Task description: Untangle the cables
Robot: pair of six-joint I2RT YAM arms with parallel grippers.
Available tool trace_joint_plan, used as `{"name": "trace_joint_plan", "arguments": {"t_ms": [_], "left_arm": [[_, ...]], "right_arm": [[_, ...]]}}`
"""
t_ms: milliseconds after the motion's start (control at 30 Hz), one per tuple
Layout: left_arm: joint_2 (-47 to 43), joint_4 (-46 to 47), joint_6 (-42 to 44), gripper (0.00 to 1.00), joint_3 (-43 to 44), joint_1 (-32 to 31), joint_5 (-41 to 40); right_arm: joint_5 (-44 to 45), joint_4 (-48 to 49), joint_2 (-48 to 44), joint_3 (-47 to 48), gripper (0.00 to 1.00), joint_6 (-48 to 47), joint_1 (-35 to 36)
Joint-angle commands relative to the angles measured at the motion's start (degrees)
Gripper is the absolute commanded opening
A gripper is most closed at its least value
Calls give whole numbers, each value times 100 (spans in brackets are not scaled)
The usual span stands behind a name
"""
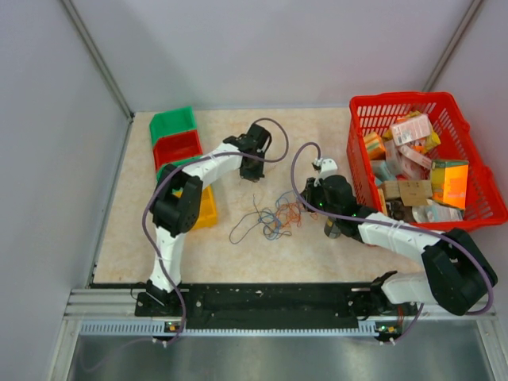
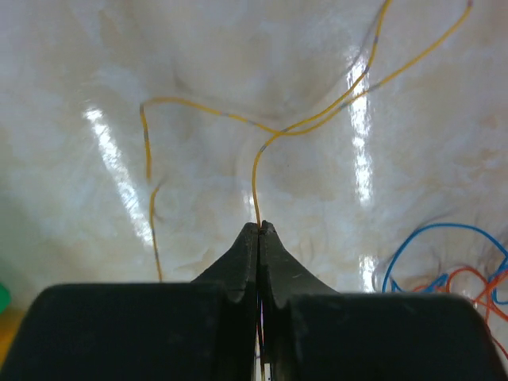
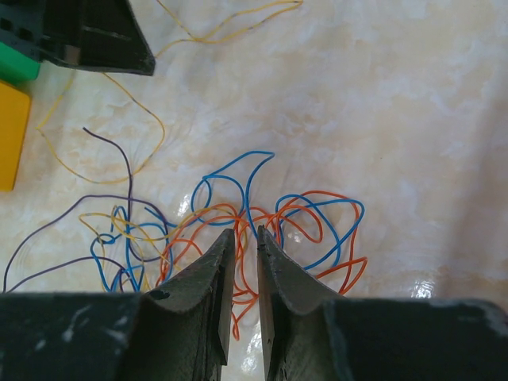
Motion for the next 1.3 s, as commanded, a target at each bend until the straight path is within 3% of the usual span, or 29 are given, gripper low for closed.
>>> {"name": "trace_joint_plan", "arguments": {"t_ms": [0, 333, 667, 967, 1267], "left_arm": [[-1494, 128, 199, 0, -223, 83, -237], [-4648, 427, 683, 0, -1971, 224, -886], [-7233, 980, 763, 0, -3773, 268, -2380], [-7034, 1920, 104, 0, -5066, 680, -2065], [-6954, 3757, 499, 0, -5936, 1445, -1739]], "right_arm": [[34, 217, -171, -28, 17, 13, -47], [34, 226, -223, -54, 17, 14, -47], [-10, 244, -162, -54, 17, 40, -47], [-28, 270, -74, -54, 17, 40, -47], [-1, 244, -127, -54, 17, 31, -47]]}}
